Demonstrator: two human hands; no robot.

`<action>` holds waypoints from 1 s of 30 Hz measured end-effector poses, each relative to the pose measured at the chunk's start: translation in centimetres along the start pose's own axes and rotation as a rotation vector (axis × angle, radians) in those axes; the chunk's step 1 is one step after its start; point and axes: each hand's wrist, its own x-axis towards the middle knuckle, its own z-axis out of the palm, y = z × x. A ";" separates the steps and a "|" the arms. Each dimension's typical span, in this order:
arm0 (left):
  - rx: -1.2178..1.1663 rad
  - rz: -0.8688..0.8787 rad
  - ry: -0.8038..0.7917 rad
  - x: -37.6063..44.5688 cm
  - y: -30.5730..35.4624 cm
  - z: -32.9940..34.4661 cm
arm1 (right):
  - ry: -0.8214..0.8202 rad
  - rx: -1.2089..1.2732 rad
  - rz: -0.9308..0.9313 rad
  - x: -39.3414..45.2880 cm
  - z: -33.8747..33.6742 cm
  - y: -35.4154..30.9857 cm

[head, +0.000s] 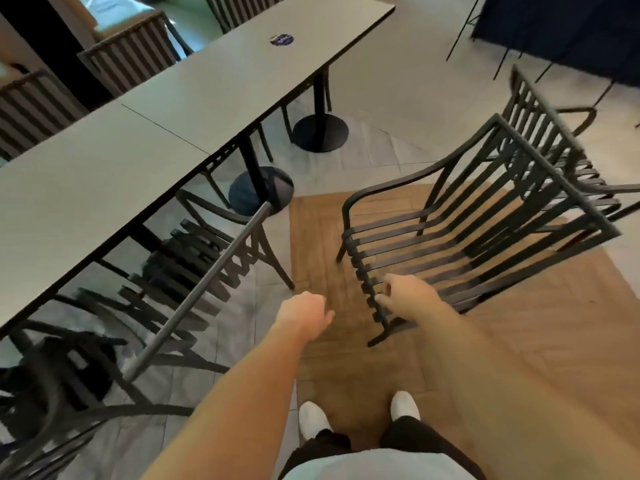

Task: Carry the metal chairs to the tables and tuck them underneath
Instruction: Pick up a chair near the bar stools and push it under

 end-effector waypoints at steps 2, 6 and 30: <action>0.006 0.040 -0.018 0.5 2.9 0.4 | 0.002 0.056 0.049 -1.1 -0.1 3.3; 0.007 0.113 -0.011 1.6 9.4 0.5 | 0.031 0.126 0.104 -3.1 0.0 10.5; -0.060 0.186 0.002 10.0 49.9 2.7 | 0.042 0.240 0.202 -4.1 -6.7 50.9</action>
